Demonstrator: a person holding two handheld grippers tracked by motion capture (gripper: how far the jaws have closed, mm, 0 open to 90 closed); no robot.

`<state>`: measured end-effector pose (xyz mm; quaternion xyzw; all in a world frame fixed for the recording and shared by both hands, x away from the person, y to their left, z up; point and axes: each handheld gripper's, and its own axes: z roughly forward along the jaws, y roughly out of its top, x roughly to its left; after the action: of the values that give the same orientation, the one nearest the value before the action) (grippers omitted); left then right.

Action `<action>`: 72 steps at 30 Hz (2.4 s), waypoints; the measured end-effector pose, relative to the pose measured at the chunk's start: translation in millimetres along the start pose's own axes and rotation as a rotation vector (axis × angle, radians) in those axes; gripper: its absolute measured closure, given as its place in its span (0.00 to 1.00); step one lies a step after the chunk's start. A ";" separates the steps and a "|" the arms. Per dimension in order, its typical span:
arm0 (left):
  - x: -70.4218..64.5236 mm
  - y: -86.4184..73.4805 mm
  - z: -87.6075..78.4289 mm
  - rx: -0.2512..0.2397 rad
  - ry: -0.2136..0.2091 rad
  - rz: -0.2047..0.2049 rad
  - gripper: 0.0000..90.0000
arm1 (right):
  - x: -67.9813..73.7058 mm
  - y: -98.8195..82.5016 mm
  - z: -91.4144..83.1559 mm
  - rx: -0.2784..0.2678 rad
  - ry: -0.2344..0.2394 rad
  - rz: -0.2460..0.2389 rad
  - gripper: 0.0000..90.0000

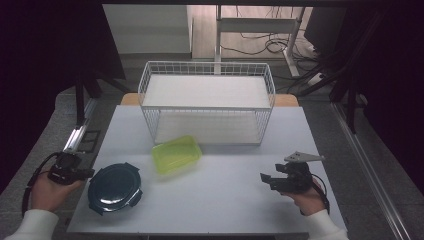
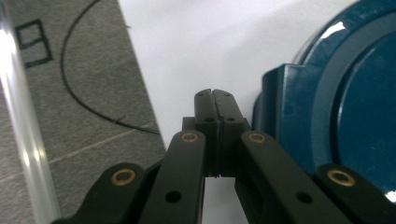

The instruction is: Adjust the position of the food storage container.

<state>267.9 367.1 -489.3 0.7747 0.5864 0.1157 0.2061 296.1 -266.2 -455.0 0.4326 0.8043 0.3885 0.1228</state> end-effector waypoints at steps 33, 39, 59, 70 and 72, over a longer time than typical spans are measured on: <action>-39.1 -14.5 -0.9 -0.029 -0.106 0.045 1.00 | 1.8 1.3 5.7 0.017 0.012 0.002 0.31; -46.6 -14.5 0.9 -0.038 -0.139 0.063 1.00 | 1.6 0.9 6.5 0.023 0.010 0.008 0.31; -65.4 -17.4 5.6 -0.050 -0.228 0.114 1.00 | 0.1 0.6 6.7 0.028 0.007 0.012 0.31; -82.4 -18.7 7.7 -0.043 -0.251 0.144 1.00 | 0.1 0.4 7.4 0.032 0.007 0.013 0.31; -86.9 -18.5 8.1 -0.047 -0.249 0.142 1.00 | 0.2 0.4 7.5 0.033 0.007 0.013 0.31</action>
<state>230.6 286.7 -499.5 0.8177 0.4970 0.0466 0.2865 300.2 -262.0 -459.7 0.4385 0.8081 0.3774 0.1106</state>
